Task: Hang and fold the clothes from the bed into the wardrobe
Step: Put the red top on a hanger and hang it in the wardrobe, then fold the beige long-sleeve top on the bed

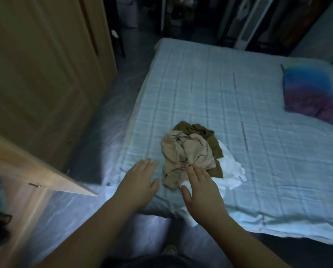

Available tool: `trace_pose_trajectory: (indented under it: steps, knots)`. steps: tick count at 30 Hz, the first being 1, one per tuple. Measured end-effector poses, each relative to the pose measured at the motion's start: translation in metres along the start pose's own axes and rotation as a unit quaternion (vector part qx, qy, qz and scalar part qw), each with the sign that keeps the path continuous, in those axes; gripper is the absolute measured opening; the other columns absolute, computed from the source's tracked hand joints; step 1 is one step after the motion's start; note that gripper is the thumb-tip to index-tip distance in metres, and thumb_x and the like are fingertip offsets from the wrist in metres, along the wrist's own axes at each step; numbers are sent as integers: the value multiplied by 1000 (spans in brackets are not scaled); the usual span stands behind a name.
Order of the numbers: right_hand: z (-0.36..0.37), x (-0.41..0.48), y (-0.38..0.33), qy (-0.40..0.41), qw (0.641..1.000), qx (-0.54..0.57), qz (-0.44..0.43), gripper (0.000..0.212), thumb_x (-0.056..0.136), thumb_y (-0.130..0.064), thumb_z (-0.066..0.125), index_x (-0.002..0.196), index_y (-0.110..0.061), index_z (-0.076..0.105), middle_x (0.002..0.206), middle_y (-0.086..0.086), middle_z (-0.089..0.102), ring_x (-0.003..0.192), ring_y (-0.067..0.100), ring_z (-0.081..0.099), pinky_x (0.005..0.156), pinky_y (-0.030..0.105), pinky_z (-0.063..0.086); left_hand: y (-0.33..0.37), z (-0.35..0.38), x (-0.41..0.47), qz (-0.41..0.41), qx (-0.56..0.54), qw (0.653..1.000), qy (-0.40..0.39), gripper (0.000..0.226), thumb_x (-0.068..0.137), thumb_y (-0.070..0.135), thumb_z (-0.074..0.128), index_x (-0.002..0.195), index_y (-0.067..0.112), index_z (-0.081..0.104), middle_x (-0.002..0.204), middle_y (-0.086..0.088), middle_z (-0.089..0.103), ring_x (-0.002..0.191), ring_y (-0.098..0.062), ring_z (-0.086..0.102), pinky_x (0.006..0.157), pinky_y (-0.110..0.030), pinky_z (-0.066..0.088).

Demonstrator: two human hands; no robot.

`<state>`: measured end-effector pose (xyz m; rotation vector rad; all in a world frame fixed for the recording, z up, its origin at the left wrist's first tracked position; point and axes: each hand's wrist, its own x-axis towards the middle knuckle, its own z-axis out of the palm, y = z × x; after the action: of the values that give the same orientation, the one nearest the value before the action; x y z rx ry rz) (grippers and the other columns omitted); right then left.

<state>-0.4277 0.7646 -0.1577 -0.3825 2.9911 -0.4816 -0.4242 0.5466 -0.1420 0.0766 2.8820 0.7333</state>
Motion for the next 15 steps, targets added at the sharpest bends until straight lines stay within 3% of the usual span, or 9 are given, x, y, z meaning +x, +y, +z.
trace_pose_trajectory:
  steps: [3,6,9,11,13,15]
  knots:
    - [1,-2,54,-20,999,-6,36,65,93,-49,33,149,-17,41,152,10,44,140,30,40,112,45,39,30,28,37,42,-6,999,-16,64,85,51,32,142,24,44,142,-15,52,130,-35,49,109,-41,38]
    - [1,10,90,-12,997,-1,72,62,93,-45,38,148,-17,42,152,8,43,137,29,41,108,42,41,42,51,66,47,-29,997,-44,63,86,47,37,138,13,52,135,-15,56,123,-34,52,105,-44,44]
    - [6,32,107,1,995,16,94,57,94,-38,47,148,-19,40,156,4,38,141,25,35,110,37,37,35,69,91,57,-32,995,-70,64,87,47,37,138,11,51,136,-13,55,121,-33,52,101,-47,45]
    - [14,48,114,-14,994,21,109,57,93,-43,41,146,-21,40,155,2,39,142,24,34,109,38,38,25,76,106,62,-41,994,-82,62,85,45,39,135,10,53,131,-14,58,116,-35,55,98,-46,47]
    - [25,61,119,-34,990,28,132,60,90,-47,35,145,-24,39,153,-1,40,139,24,38,104,38,44,12,84,122,47,-64,992,-96,58,83,42,40,129,10,56,121,-15,62,107,-35,58,92,-45,51]
    - [36,71,122,-58,984,34,167,57,91,-44,42,146,-26,38,152,-1,41,135,23,42,101,38,45,-4,94,142,40,-73,988,-133,57,82,42,37,127,12,58,116,-15,64,103,-35,60,87,-43,52]
